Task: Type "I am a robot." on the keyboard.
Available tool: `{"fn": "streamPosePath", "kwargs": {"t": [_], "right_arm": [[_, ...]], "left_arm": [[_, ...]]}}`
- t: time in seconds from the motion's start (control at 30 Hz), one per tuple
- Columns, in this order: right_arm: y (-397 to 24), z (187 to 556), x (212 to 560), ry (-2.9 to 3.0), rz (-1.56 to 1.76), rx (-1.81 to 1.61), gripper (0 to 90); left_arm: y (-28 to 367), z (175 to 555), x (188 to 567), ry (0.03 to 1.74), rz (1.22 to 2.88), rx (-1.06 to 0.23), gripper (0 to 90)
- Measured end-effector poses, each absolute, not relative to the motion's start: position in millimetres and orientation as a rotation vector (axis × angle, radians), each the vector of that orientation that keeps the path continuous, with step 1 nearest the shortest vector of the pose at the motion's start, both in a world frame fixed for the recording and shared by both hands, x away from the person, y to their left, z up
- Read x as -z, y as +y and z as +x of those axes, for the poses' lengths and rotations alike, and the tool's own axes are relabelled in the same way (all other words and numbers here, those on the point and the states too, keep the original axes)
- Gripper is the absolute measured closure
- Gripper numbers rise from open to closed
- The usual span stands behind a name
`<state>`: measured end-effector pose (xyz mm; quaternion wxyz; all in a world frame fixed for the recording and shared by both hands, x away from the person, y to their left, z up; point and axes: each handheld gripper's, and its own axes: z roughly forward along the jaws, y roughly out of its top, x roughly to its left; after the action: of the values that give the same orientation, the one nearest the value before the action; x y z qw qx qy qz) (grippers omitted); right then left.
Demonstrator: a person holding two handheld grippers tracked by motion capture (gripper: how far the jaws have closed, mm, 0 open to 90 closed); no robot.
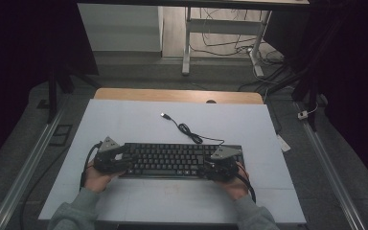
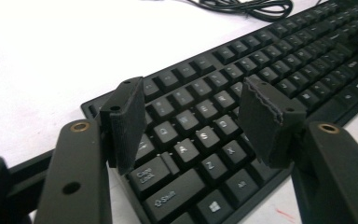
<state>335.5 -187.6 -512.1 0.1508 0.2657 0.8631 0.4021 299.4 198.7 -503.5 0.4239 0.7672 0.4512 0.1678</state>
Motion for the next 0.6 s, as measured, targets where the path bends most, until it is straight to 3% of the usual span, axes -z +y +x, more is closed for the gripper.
{"fn": "streamPosePath", "kwargs": {"t": [0.6], "right_arm": [[-187, 335, 511, 2.477, 0.762, -1.156, 49.7]], "left_arm": [[162, 293, 506, 0.992, 2.066, -0.318, 43.0]]}}
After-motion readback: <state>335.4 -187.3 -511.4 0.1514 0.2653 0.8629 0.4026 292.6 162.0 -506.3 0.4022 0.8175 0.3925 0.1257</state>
